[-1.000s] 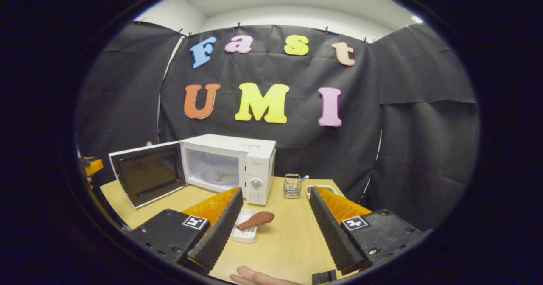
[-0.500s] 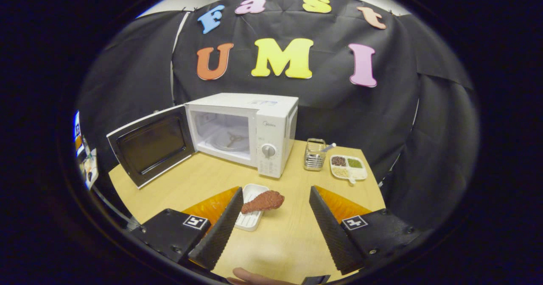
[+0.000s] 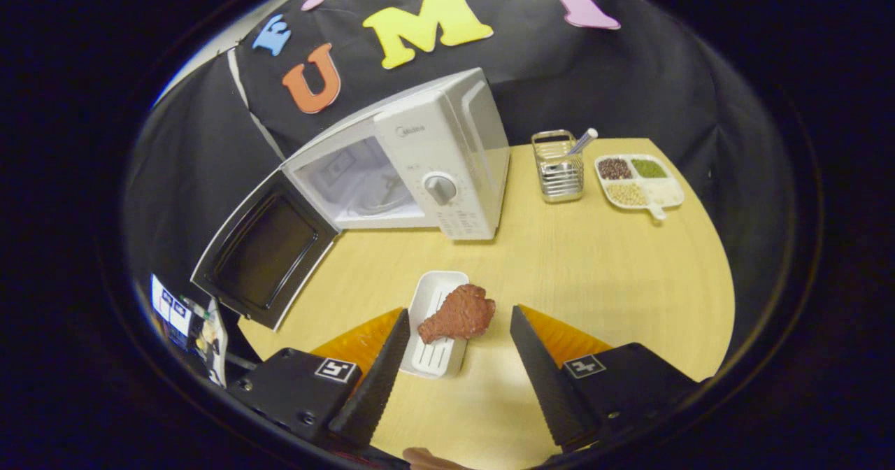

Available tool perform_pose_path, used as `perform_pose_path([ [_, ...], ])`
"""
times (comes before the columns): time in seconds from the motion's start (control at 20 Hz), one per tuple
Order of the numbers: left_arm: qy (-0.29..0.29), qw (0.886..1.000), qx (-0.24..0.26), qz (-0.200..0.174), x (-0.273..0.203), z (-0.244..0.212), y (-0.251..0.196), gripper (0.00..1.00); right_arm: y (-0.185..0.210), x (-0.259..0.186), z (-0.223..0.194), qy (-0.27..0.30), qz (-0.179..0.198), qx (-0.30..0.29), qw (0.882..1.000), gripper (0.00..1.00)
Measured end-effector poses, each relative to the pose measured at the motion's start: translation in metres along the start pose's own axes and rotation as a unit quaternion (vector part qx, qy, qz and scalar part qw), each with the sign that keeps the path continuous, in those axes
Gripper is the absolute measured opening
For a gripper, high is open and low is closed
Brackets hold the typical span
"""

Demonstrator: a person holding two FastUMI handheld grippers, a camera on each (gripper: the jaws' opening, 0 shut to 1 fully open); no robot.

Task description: Open the microwave oven with the left hand, put the food in, and close the microwave oven.

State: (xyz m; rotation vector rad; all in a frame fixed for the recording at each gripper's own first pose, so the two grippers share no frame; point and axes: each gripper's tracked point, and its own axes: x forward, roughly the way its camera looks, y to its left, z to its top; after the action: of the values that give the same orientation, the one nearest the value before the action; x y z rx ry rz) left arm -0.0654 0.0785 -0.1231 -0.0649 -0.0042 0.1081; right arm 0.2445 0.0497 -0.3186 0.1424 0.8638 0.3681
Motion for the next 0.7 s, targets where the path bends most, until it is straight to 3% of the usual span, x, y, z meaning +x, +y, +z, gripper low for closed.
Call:
perform_pose_path([
  [0.2,0.003,1.000,0.014,-0.018,0.000,-0.005,-0.015,0.92,-0.013,0.031,-0.001,0.029,0.039,0.062,0.997,0.73],
  [0.25,0.006,1.000,0.017,-0.020,0.001,-0.007,-0.018,0.92,-0.011,0.037,-0.002,0.033,0.055,0.078,0.995,0.81],
  [0.3,0.011,1.000,0.019,-0.022,0.003,-0.010,-0.020,0.92,-0.006,0.040,-0.005,0.040,0.079,0.097,0.991,0.74],
  [0.35,0.019,0.999,0.017,-0.029,0.003,-0.015,-0.024,0.92,-0.001,0.041,-0.008,0.051,0.102,0.119,0.986,0.57],
  [0.45,0.036,0.998,0.009,-0.049,0.000,-0.024,-0.036,0.92,-0.004,0.045,-0.015,0.060,0.105,0.137,0.983,0.36],
  [0.5,0.036,0.998,0.010,-0.056,-0.001,-0.024,-0.038,0.92,-0.003,0.044,-0.015,0.056,0.105,0.149,0.982,0.08],
  [0.55,0.034,0.998,0.015,-0.056,-0.002,-0.023,-0.037,0.92,0.000,0.042,-0.015,0.053,0.106,0.143,0.983,0.18],
  [0.65,0.031,0.998,0.023,-0.050,0.000,-0.022,-0.033,0.92,0.007,0.034,-0.020,0.050,0.094,0.114,0.988,0.04],
  [0.7,0.029,0.998,0.023,-0.050,-0.001,-0.021,-0.034,0.92,0.013,0.028,-0.022,0.047,0.086,0.097,0.990,0.04],
])
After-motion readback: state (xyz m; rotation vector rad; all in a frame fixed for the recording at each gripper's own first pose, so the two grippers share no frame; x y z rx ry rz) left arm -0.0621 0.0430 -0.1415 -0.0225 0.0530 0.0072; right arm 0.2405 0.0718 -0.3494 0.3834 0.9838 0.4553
